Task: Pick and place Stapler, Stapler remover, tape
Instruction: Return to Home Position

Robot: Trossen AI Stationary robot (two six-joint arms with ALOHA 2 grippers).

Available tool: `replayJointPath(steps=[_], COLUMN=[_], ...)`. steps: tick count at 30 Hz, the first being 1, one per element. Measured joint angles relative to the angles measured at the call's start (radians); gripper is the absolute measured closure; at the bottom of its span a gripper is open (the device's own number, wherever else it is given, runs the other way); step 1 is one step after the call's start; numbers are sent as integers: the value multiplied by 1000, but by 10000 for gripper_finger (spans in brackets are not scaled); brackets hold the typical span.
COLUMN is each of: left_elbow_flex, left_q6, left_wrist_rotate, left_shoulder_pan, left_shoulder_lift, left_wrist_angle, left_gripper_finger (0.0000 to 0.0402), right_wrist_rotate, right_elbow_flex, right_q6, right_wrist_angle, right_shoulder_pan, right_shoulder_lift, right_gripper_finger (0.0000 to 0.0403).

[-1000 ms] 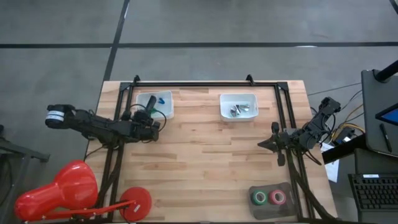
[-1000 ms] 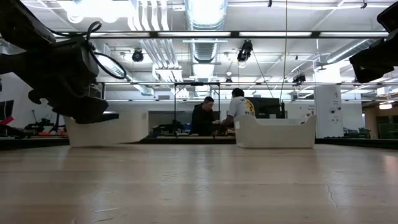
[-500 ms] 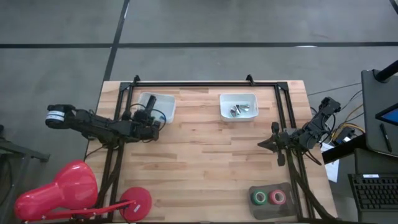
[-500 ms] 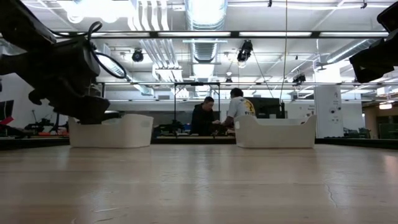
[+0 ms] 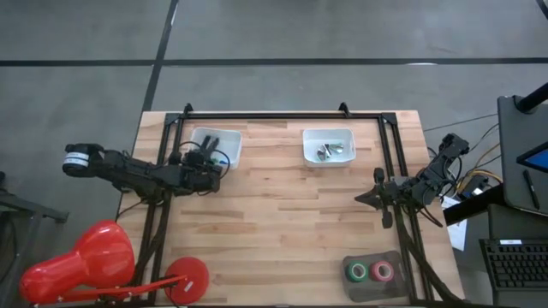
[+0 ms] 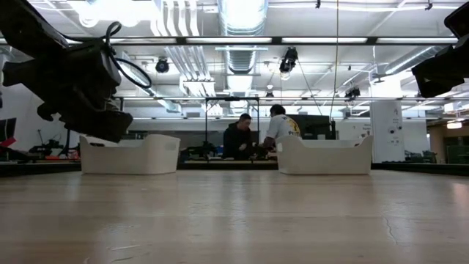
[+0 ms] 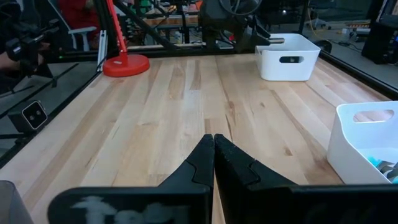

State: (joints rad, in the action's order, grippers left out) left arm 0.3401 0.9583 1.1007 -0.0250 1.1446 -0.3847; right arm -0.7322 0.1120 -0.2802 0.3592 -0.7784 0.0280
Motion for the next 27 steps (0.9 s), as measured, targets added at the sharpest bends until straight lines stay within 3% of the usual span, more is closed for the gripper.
replayJointPath(steps=[6,12,16,20,22,24,27], left_elbow_flex=[30,103,75,5,-45,-94,-153], left_q6=[-37,-215,-466,-701,-784,-809,-836], left_wrist_rotate=[-2,-102,-348,-730,-933,-1006,-1004], left_shoulder_pan=[5,31,36,36,35,33,31], left_shoulder_lift=[-3,-5,-5,-11,-28,-60,-140], left_wrist_angle=[0,123,434,751,888,984,1016], left_gripper_finger=[177,202,272,372,391,388,384], right_wrist_rotate=[0,0,0,0,0,0,0], right_elbow_flex=[0,0,0,0,0,0,0], right_q6=[0,0,0,0,0,0,0], right_wrist_angle=[0,0,0,0,0,0,0], right_shoulder_pan=[0,0,1,1,1,1,1], right_shoulder_lift=[0,0,0,0,0,0,0], right_gripper_finger=[394,394,394,394,394,394,394])
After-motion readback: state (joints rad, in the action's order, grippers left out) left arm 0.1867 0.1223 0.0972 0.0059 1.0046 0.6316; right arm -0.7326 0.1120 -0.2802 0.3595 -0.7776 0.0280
